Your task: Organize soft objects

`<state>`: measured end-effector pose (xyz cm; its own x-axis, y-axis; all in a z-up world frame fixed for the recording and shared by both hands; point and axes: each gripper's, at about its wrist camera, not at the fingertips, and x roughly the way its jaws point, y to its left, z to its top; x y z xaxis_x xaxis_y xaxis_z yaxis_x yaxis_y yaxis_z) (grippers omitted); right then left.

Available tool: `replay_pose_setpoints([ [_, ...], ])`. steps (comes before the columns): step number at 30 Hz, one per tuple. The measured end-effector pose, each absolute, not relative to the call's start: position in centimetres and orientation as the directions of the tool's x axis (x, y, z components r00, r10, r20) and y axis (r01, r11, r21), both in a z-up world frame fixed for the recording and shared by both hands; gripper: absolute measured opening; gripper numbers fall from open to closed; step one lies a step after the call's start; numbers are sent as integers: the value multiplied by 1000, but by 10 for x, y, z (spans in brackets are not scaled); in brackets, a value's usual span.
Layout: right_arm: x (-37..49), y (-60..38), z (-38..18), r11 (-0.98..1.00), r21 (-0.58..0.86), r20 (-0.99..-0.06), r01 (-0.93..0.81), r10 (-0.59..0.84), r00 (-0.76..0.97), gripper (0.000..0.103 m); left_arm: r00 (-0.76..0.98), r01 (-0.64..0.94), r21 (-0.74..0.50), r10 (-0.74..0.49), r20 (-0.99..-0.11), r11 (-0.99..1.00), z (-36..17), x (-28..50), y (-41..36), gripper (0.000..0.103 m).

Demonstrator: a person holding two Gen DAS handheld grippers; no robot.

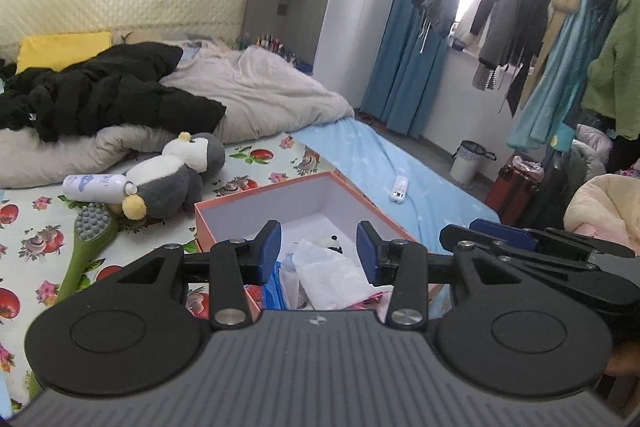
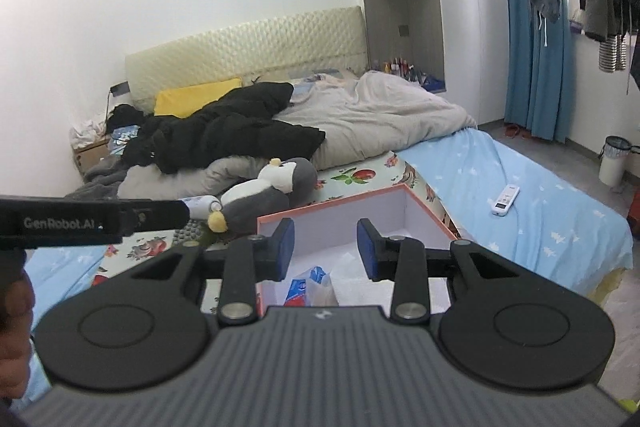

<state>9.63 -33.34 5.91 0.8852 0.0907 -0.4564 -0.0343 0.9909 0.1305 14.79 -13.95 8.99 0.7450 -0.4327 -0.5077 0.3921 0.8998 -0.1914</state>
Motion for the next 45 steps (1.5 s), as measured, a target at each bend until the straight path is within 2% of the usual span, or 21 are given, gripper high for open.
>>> replay_pose_setpoints([
  [11,46,-317,49,988,153,-474,12,63,878,37,745,390,-203,-438,-504,898,87,75,-118,48],
  [26,15,-308,37,986,165,-471,22,59,880,37,774,325,-175,-368,-515,929,53,39,-109,48],
  [28,13,-307,33,985,170,-487,19,67,871,37,776,314,-183,-363,-516,932,50,37,-106,53],
  [32,9,-302,23,985,170,-518,12,79,852,37,799,290,-126,-312,-514,949,45,30,-107,55],
  [36,5,-298,17,988,154,-536,7,77,841,37,784,290,-174,-338,-521,941,42,30,-101,56],
  [45,1,-298,16,991,132,-547,9,65,835,37,762,292,-180,-342,-550,939,31,21,-100,61],
])
